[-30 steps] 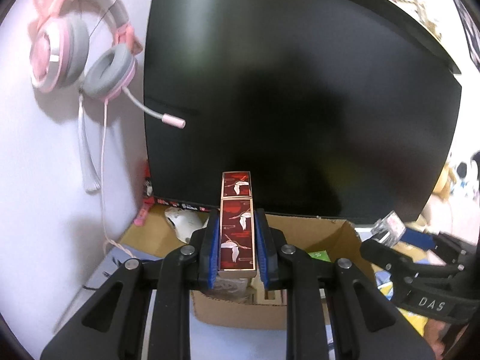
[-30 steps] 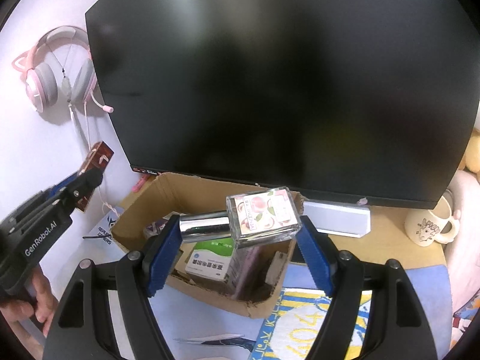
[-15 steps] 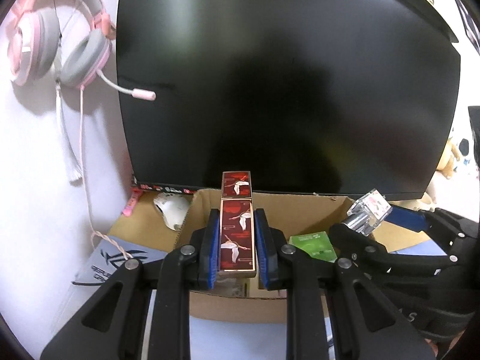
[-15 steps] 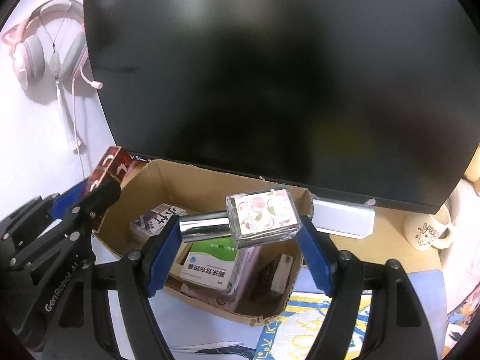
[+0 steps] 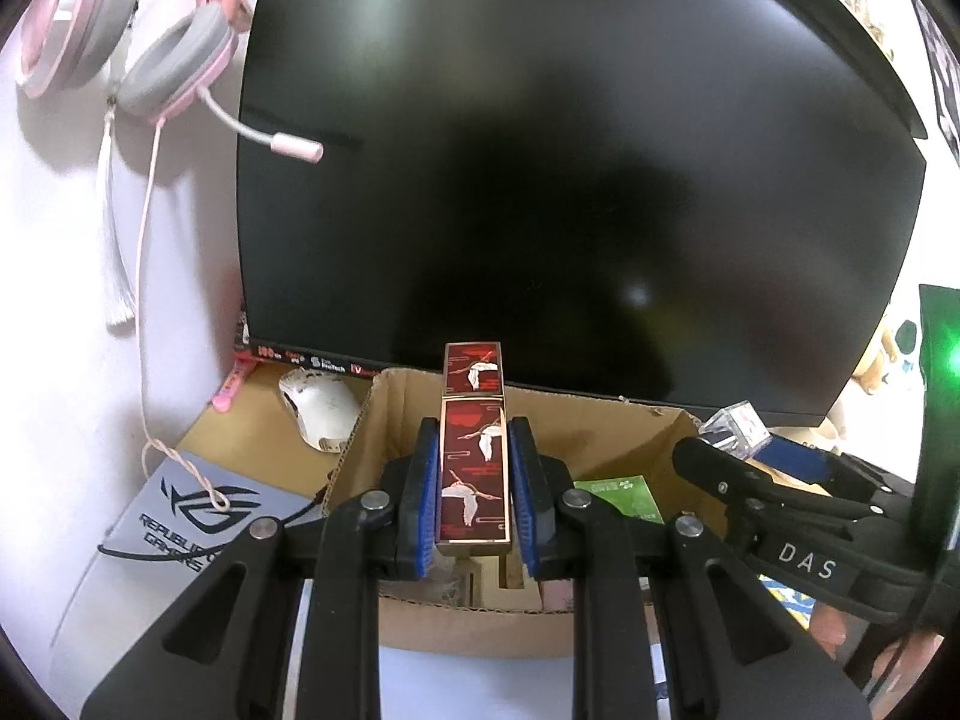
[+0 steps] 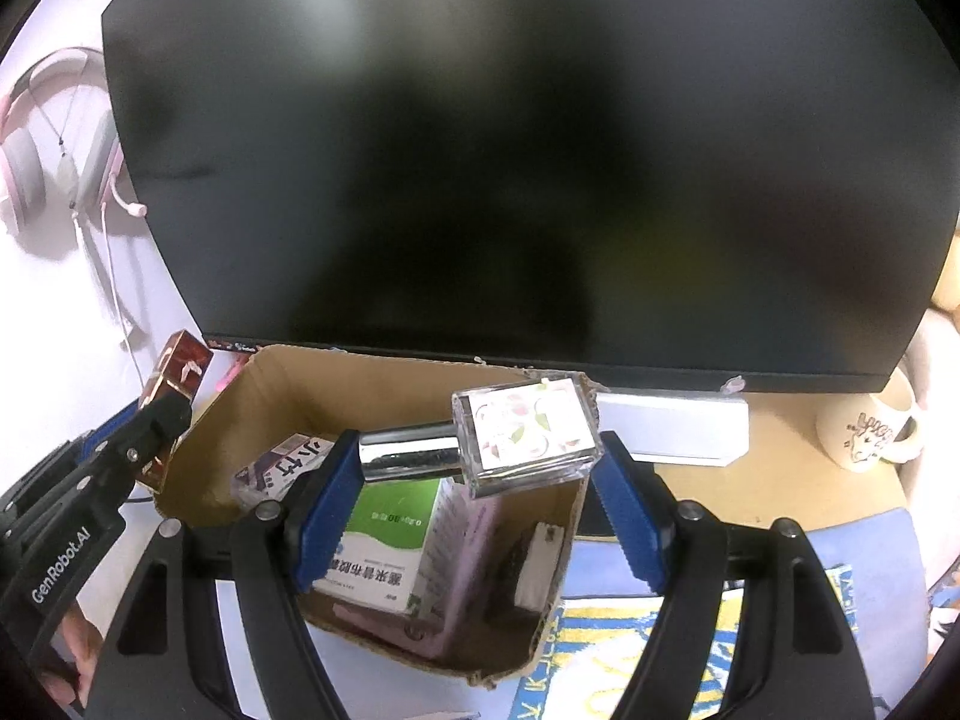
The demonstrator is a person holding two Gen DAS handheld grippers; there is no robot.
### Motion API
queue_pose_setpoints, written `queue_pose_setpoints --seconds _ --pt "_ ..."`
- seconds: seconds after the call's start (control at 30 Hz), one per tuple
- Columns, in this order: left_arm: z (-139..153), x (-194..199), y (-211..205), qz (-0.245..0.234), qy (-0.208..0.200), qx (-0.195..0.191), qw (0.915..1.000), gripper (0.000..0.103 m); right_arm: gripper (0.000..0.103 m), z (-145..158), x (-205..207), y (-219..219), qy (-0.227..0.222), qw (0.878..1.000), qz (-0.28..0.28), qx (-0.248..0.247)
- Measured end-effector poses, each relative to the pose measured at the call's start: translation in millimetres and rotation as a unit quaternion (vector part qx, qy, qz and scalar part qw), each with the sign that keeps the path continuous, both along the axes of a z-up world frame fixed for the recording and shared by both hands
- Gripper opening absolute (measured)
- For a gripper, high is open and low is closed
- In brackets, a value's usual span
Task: Organize objects
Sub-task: 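Lower both held items into the cardboard box and open both grippers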
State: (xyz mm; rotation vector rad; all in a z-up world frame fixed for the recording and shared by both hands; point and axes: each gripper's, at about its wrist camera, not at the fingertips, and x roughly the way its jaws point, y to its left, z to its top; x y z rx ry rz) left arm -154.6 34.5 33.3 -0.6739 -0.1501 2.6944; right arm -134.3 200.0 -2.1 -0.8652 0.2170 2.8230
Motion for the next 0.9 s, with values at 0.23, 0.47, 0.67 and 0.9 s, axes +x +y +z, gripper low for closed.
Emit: queue_pose_setpoints --seconds 0.23,0.47,0.67,0.9 --pt "-5.1 -1.8 1.8 -0.006 0.007 -0.001 1.0000 0.020 0.081 -9.4 -8.3 3.4 -0.008 1.000 -0.004 -0.016" --pt "-12.1 -7.8 15.7 0.022 -0.009 -0.056 0.9981 0.022 0.081 -18.1 -13.7 -1.0 -0.025 1.000 -0.002 0.003" --pt "-12.5 -9.3 17.8 0.036 -0.023 -0.065 0.9970 0.030 0.081 -18.0 -12.1 -2.9 -0.025 1.000 0.001 -0.003" --pt "-9.1 -7.9 5.8 0.083 -0.022 -0.044 0.9953 0.091 0.083 -11.0 -6.2 -5.5 -0.008 1.000 0.013 -0.009"
